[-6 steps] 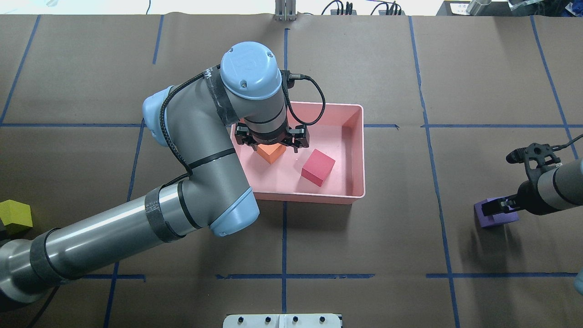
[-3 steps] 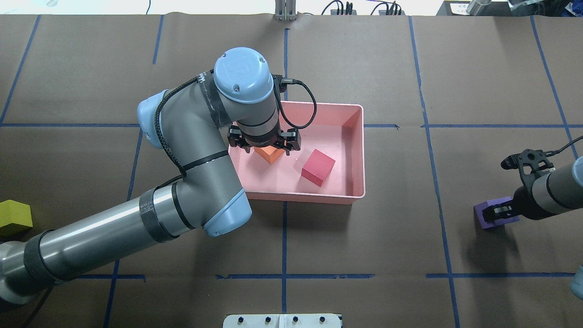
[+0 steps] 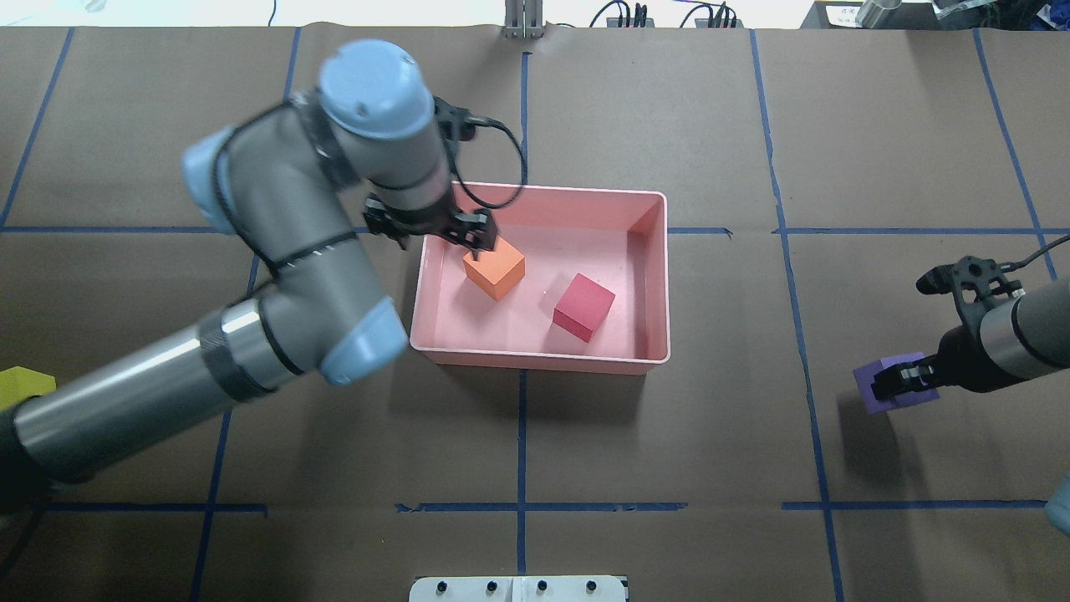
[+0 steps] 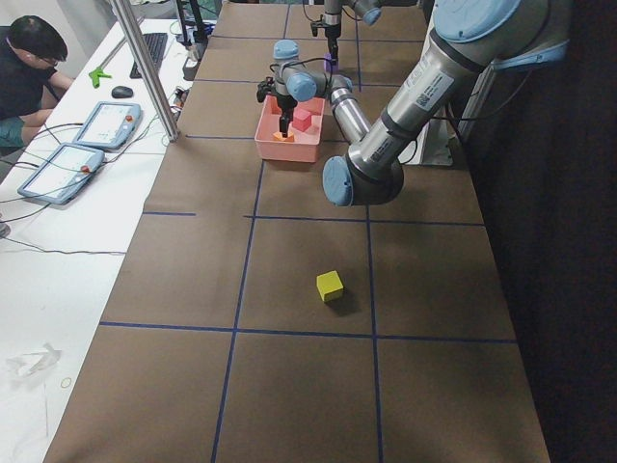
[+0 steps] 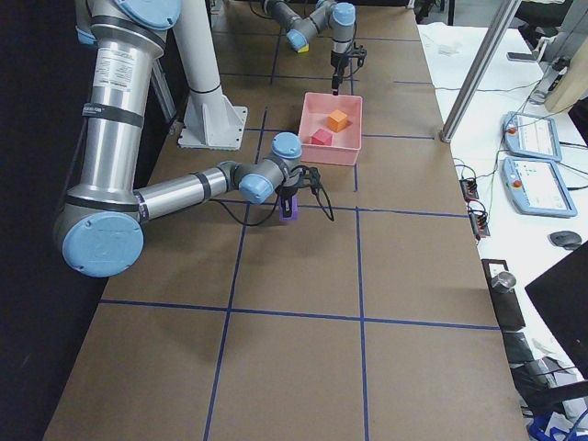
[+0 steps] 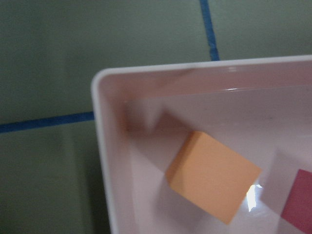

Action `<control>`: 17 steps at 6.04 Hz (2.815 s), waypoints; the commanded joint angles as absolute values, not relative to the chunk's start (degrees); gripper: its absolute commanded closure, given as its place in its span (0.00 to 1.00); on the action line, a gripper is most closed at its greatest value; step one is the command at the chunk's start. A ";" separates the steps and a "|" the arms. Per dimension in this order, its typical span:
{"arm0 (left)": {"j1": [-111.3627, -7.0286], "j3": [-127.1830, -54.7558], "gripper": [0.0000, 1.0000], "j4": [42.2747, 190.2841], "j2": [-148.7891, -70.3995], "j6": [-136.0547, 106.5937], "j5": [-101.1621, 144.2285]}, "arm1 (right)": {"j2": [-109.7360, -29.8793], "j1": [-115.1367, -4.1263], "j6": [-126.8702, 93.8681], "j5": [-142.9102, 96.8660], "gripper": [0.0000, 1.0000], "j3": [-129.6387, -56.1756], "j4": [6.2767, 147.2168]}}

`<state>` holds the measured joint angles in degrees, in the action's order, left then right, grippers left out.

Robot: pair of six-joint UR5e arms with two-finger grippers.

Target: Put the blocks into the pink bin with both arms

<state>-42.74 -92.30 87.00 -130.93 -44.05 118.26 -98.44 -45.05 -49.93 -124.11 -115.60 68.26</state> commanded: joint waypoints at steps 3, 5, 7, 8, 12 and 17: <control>-57.20 -108.67 0.00 88.58 -105.11 -14.54 125.94 | -67.24 -46.32 -62.26 -125.33 0.47 -118.65 104.58; -57.83 -115.37 0.00 90.60 -96.28 -14.06 126.12 | -54.91 -42.39 -74.91 -121.58 0.46 -111.67 107.58; -57.83 -116.02 0.00 102.07 -87.14 -14.15 126.30 | -45.13 -39.30 -81.80 -118.30 0.45 -96.50 101.83; -57.83 -116.10 0.00 102.82 -86.06 -14.15 128.21 | -43.17 -38.16 -84.35 -115.43 0.43 -91.11 97.60; -58.01 -116.02 0.00 102.83 -84.65 -12.32 128.32 | -43.15 -40.33 -77.72 -115.65 0.00 -90.44 98.51; -59.24 -112.42 0.00 115.11 -74.45 -2.91 127.71 | -58.15 -49.03 -55.15 -120.85 0.00 -102.63 100.11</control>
